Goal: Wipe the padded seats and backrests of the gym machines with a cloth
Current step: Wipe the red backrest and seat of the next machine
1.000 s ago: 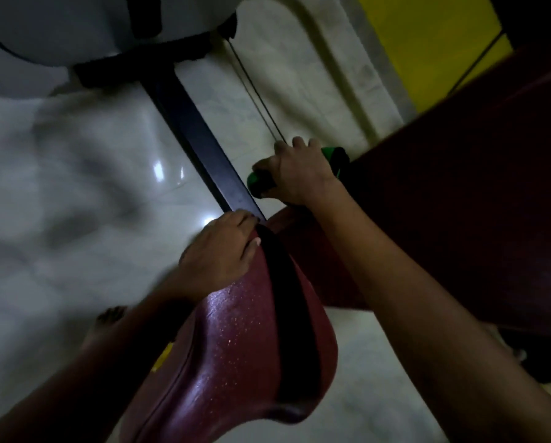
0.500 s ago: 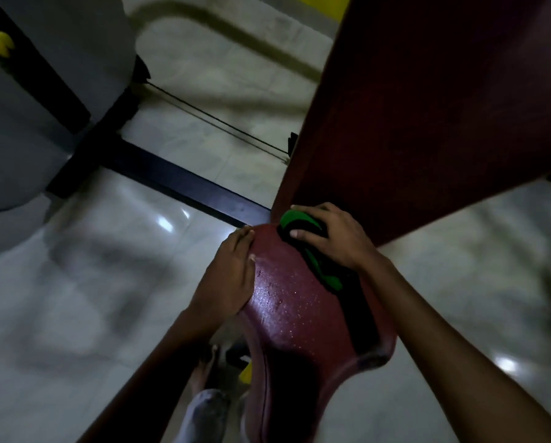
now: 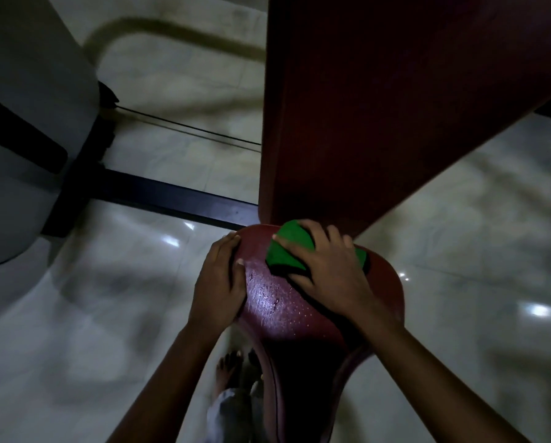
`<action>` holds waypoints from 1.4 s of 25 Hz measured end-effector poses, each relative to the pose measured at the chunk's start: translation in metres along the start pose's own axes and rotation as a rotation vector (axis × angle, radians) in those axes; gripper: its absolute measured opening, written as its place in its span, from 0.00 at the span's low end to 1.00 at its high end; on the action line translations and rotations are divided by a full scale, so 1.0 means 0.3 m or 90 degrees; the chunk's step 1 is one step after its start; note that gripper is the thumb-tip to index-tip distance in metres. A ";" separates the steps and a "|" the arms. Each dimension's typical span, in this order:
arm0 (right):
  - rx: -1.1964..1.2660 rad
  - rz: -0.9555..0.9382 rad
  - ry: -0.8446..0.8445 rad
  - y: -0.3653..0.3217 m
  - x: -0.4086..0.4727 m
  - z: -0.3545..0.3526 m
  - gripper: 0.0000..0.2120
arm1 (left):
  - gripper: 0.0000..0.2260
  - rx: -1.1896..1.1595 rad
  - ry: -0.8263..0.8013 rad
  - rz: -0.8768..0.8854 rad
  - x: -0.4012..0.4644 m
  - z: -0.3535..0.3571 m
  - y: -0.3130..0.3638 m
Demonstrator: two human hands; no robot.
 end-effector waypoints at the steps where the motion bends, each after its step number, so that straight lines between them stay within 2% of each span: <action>1: 0.004 0.009 -0.015 -0.015 0.054 -0.001 0.27 | 0.20 -0.009 0.006 -0.002 0.000 0.002 0.000; 5: 0.013 0.060 -0.070 -0.071 0.196 0.009 0.26 | 0.19 -0.013 -0.011 0.024 -0.007 0.002 -0.027; 9: -0.007 0.010 0.025 -0.109 0.034 -0.003 0.27 | 0.22 -0.058 -0.098 0.057 -0.006 -0.041 -0.075; 12: -0.031 0.015 0.023 -0.146 0.059 0.008 0.26 | 0.22 -0.073 -0.134 0.081 0.001 -0.061 -0.108; 15: -0.032 0.075 -0.027 -0.176 0.186 0.017 0.27 | 0.20 -0.089 -0.128 0.072 0.007 -0.063 -0.126; 17: -0.020 0.093 -0.009 -0.191 0.184 0.022 0.26 | 0.19 -0.107 -0.117 0.060 0.009 -0.070 -0.142; 19: -0.026 0.070 0.022 -0.216 0.099 0.018 0.26 | 0.18 -0.129 -0.116 0.059 0.016 -0.081 -0.152; 23: -0.046 -0.010 -0.009 -0.262 -0.023 0.014 0.28 | 0.15 -0.180 -0.117 0.057 0.095 -0.097 -0.169; 27: -0.020 0.002 0.004 -0.289 0.025 0.006 0.26 | 0.14 -0.177 -0.254 0.124 0.221 -0.077 -0.152; 29: -0.023 -0.067 0.011 -0.311 -0.029 0.006 0.24 | 0.14 -0.143 -0.322 0.169 0.277 -0.063 -0.130; 32: -0.057 -0.178 -0.001 -0.328 -0.105 -0.001 0.27 | 0.14 -0.080 -0.414 0.199 0.330 -0.046 -0.104; 35: -0.050 -0.166 -0.022 -0.335 -0.024 0.007 0.25 | 0.15 -0.028 -0.467 0.234 0.367 -0.026 -0.085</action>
Point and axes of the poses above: each hand's wrist, its own x-axis towards the middle knuckle, its own z-axis out of the palm, y = z × x, the point moved 1 cm from there along x, towards the middle knuckle, and after that the axes turned 3 degrees about y, right-handed, at the moved point
